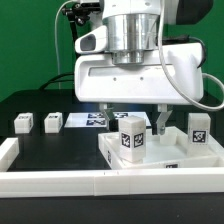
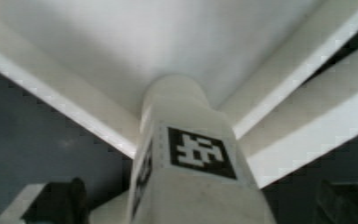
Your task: Assemble square table
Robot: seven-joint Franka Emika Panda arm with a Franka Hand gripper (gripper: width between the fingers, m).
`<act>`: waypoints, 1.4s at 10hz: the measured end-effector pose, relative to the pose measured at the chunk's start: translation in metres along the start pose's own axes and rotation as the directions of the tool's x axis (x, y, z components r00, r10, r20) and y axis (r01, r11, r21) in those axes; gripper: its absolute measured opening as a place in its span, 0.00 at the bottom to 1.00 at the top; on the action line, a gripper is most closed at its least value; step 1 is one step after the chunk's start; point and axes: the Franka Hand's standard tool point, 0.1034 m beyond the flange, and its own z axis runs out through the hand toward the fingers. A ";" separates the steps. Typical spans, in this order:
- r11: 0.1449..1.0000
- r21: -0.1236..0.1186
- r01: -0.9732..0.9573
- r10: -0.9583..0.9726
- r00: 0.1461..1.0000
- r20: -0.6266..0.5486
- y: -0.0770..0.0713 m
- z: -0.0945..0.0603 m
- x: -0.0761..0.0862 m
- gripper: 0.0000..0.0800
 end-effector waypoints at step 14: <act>0.580 -0.028 0.814 -0.814 0.581 0.018 0.000 -0.001 0.002 0.81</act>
Offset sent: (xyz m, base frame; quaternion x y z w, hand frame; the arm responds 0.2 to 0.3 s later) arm 0.0000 0.0000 0.0000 0.0000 0.0000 -0.1938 0.9810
